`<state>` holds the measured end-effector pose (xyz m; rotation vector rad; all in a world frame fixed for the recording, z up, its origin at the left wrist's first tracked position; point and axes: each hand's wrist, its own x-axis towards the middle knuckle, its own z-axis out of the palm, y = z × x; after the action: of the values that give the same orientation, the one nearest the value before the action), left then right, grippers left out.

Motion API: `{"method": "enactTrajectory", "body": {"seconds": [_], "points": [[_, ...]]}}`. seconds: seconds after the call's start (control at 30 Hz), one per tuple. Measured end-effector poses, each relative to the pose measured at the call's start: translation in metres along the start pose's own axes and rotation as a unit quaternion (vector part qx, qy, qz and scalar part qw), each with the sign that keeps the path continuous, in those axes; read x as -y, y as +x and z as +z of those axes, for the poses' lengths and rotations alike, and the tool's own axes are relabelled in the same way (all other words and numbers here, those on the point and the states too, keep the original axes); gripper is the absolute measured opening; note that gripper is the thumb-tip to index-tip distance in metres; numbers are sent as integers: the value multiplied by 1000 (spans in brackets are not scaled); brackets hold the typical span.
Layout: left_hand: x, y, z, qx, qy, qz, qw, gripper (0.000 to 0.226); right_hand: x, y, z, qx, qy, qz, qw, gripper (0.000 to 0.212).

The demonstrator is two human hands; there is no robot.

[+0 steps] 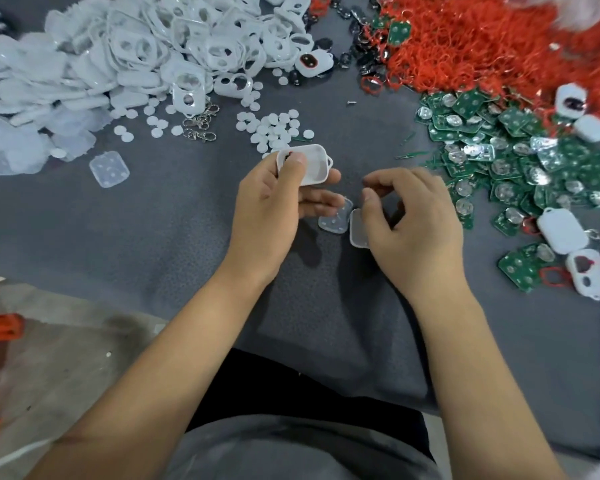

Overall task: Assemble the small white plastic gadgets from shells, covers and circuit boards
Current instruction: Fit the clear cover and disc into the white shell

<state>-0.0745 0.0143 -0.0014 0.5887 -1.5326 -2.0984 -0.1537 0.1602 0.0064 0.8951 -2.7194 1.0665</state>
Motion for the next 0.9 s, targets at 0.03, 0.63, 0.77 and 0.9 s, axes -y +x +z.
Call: {"method": "enactTrajectory", "body": {"seconds": [0.03,0.63,0.77,0.9], "points": [[0,0,-1,1,-2,-4,1000,33,-1,0,-1,7,-2,0,1000,15],[-5,0,-3,-2,-87,-27,996,55,8,-5,12,15,-164,-73,984,31],[-3,0,-1,12,-57,-24,998,54,0,-3,9,3,-103,-79,992,17],[-1,1,-1,15,-44,-16,999,52,-2,0,4,-63,42,-41,996,7]]}}
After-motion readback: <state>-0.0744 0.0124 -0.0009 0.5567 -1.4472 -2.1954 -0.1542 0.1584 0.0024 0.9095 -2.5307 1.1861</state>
